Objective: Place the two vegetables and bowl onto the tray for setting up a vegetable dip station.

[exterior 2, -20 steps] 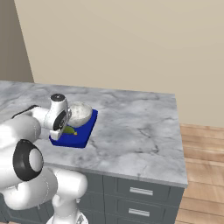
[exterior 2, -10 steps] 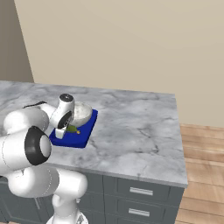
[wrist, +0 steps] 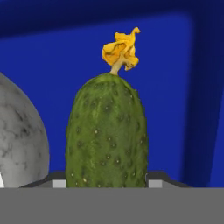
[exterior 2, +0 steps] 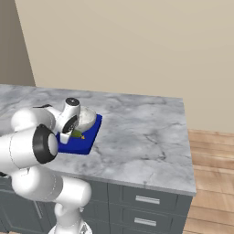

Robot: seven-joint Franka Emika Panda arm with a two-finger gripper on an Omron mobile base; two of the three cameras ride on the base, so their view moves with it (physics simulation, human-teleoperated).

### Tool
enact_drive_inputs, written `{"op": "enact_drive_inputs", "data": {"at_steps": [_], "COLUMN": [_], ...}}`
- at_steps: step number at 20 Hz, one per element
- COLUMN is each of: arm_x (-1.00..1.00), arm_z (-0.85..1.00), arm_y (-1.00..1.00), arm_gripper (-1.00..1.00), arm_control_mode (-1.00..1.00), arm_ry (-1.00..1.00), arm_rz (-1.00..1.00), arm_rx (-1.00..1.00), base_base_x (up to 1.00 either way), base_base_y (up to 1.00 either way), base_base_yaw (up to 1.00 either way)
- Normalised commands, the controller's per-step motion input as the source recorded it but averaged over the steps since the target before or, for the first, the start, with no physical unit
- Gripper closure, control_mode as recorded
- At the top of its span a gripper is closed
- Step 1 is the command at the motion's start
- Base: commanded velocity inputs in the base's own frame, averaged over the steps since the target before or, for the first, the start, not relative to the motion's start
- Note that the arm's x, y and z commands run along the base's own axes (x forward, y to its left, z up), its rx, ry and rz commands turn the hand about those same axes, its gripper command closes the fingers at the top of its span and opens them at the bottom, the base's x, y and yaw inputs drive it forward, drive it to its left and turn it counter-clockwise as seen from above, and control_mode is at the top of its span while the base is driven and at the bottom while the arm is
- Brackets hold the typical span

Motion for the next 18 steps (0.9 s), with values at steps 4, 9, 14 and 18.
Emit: {"op": "enact_drive_inputs", "data": {"at_steps": [4,9,14,18], "arm_x": [0.15,0.15,0.05,0.09], "arm_z": [-0.07,-0.06,-0.08,-0.09], "arm_y": [0.00,0.00,0.00,0.00], "arm_gripper": [1.00,1.00,1.00,1.00], "arm_control_mode": [-1.00,-1.00,-1.00,-1.00], "arm_ry": [0.00,0.00,0.00,0.00], "arm_rz": [0.00,0.00,0.00,0.00], "arm_rx": [0.00,0.00,0.00,0.00], "base_base_x": [0.00,0.00,0.00,0.00], "base_base_y": [0.00,0.00,0.00,0.00], "base_base_yaw": [0.00,0.00,0.00,0.00]}}
